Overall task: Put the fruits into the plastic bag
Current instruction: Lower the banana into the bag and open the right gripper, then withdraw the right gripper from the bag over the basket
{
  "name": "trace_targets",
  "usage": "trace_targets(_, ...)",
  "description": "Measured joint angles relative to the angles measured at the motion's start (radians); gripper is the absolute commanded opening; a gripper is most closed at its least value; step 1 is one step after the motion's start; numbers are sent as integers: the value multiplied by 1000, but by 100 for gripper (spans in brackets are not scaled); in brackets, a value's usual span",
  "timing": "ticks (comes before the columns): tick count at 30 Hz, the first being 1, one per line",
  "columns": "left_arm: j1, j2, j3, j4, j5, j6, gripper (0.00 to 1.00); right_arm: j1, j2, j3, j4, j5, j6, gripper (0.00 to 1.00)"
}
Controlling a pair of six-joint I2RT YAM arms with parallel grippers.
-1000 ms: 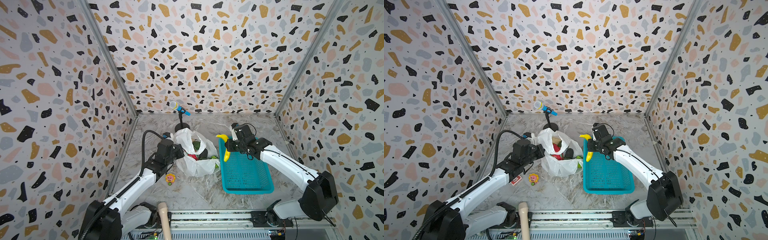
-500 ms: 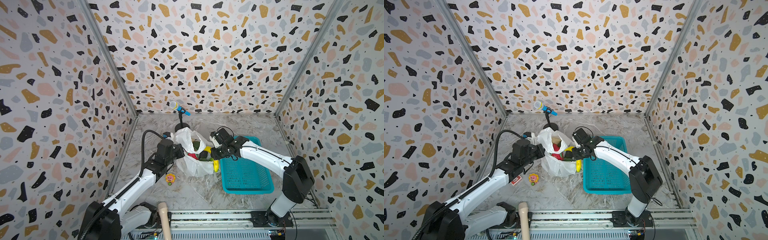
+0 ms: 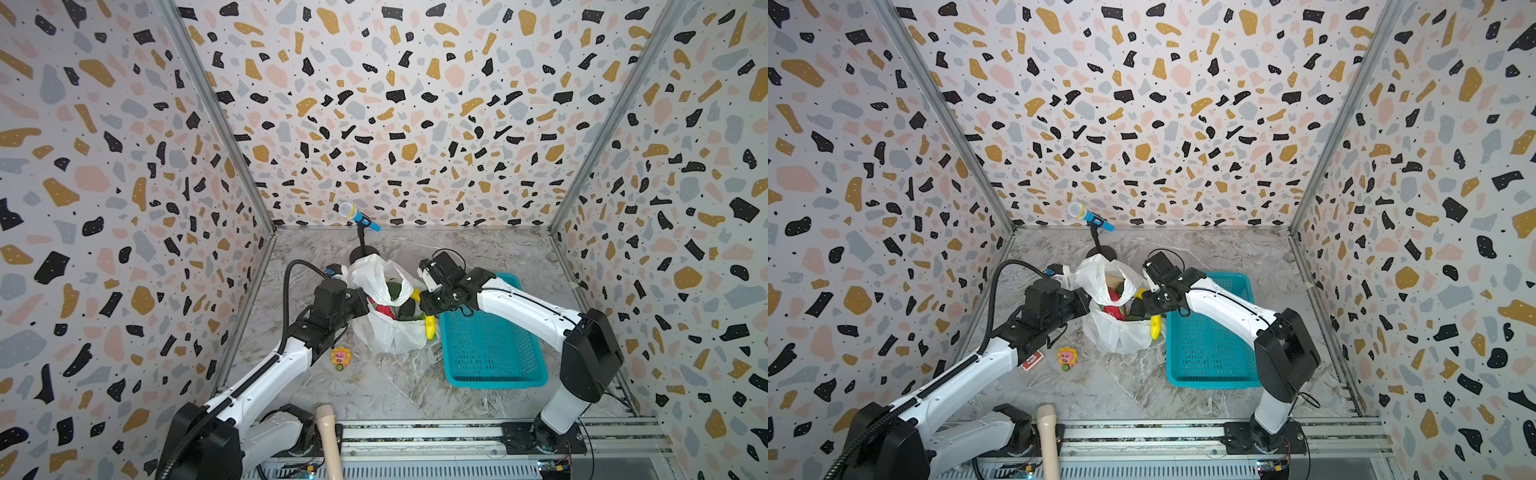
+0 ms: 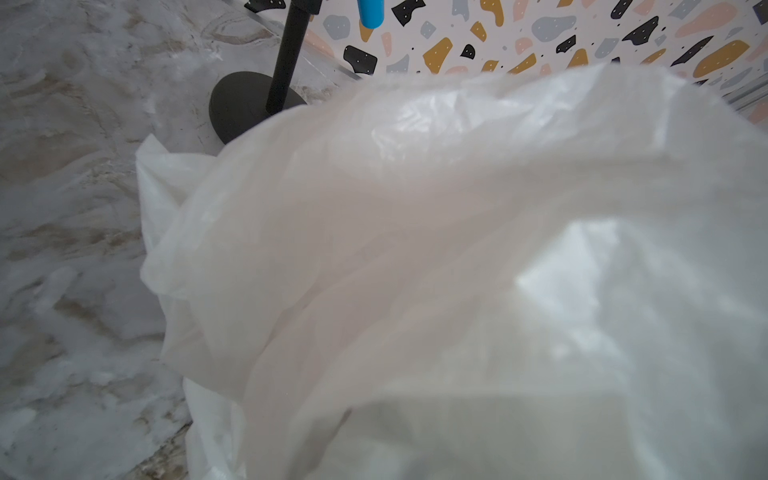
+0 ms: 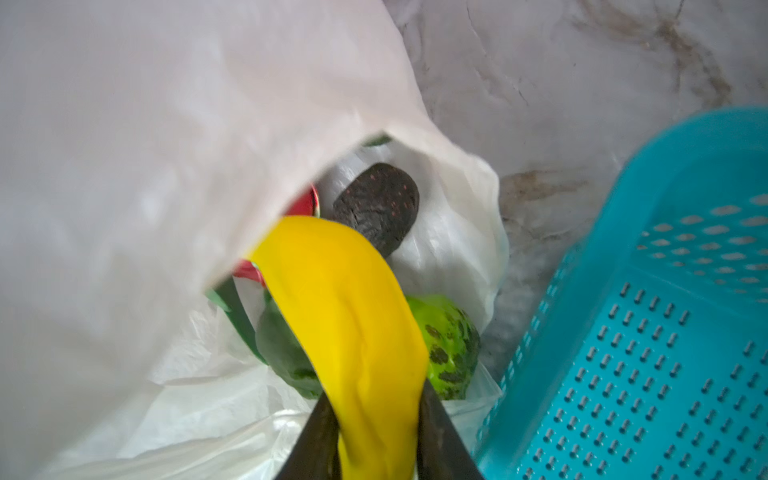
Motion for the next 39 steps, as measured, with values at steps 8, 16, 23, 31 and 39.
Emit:
trace_targets(8,0,0,0,0,0,2,0,0,233,295,54,-30,-10,63)
trace_targets(16,0,0,0,0,-2,4,0,0,187,208,90,-84,-23,77)
trace_targets(23,0,6,0,-1,-3,4,0,-3,-76,-42,93,-45,-14,77)
trace_targets(31,0,19,0,-1,-2,4,0,-24,-157,-226,113,-64,32,77)
trace_targets(39,0,19,0,-1,-2,4,0,-69,-157,-240,103,-50,67,78)
